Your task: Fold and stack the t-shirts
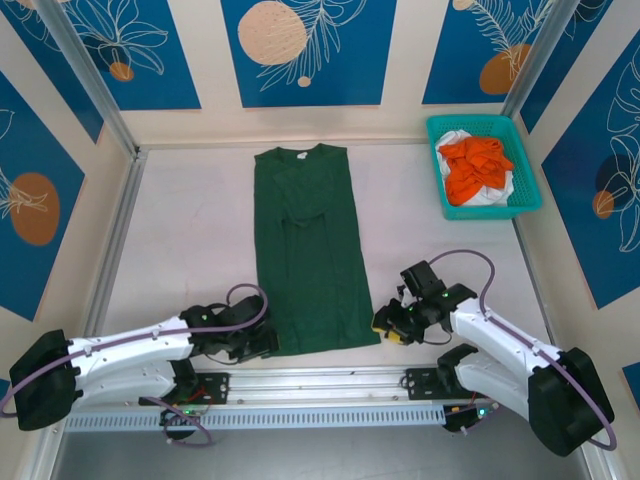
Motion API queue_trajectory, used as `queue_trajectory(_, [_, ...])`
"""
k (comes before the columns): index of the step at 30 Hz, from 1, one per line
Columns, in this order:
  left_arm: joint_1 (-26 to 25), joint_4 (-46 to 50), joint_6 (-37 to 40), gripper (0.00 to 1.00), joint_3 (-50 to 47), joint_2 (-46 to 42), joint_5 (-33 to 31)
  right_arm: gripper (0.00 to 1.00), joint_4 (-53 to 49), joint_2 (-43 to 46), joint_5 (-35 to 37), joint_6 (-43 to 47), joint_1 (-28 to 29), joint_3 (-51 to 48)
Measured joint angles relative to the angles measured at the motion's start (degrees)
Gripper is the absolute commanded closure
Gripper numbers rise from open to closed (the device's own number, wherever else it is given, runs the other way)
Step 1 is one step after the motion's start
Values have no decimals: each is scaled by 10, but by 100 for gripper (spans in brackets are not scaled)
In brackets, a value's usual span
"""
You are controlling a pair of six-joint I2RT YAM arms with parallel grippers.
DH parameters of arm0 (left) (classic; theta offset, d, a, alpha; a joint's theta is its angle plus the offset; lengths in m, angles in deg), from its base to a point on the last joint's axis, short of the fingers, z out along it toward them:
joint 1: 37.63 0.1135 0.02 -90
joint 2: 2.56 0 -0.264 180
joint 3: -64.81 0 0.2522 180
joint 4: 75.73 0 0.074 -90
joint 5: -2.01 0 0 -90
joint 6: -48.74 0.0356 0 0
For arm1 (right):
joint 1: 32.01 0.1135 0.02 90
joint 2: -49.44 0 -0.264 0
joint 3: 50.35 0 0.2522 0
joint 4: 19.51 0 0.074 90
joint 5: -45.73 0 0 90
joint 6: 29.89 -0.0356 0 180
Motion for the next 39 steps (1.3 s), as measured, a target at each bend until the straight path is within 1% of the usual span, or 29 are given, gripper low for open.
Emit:
queue_trajectory(3, [0, -18, 0, 61, -7, 8, 3, 63, 12, -16, -5, 2, 0, 0])
queue_trajectory(6, [0, -33, -2, 66, -8, 12, 5, 64, 14, -34, -5, 6, 0, 0])
queue_trajectory(10, [0, -47, -7, 78, -10, 24, 9, 68, 15, -50, -5, 7, 0, 0])
queue_trajectory(12, [0, -49, -9, 85, -10, 29, 11, 71, 17, -54, -8, 8, 0, 0])
queue_trajectory(16, [0, -42, -1, 100, -6, 30, 11, 76, 26, -66, -14, 9, 5, 0])
queue_trajectory(18, [0, -33, 5, 100, -2, 30, 10, 79, 31, -76, -16, 11, 9, 2])
queue_trajectory(22, [0, 5, 10, 100, 14, 30, 10, 93, 33, -101, -18, 17, 19, 10])
queue_trajectory(26, [0, 63, 28, 100, 50, 40, 10, 100, 23, -108, -17, 9, 46, 21])
queue_trajectory(29, [0, 98, 41, 100, 74, 43, 12, 100, 11, -90, -17, -11, 81, 21])
queue_trajectory(32, [0, 122, 51, 100, 83, 42, 17, 100, 3, -40, -13, -53, 132, 14])
queue_trajectory(34, [0, 136, 54, 100, 83, 37, 20, 100, -10, -3, -8, -83, 154, 8])
queue_trajectory(37, [2, 154, 57, 100, 85, 20, 27, 100, -33, 49, 2, -122, 162, 1])
queue_trajectory(39, [12, 157, 58, 100, 87, 3, 33, 100, -43, 74, 9, -145, 162, 2])
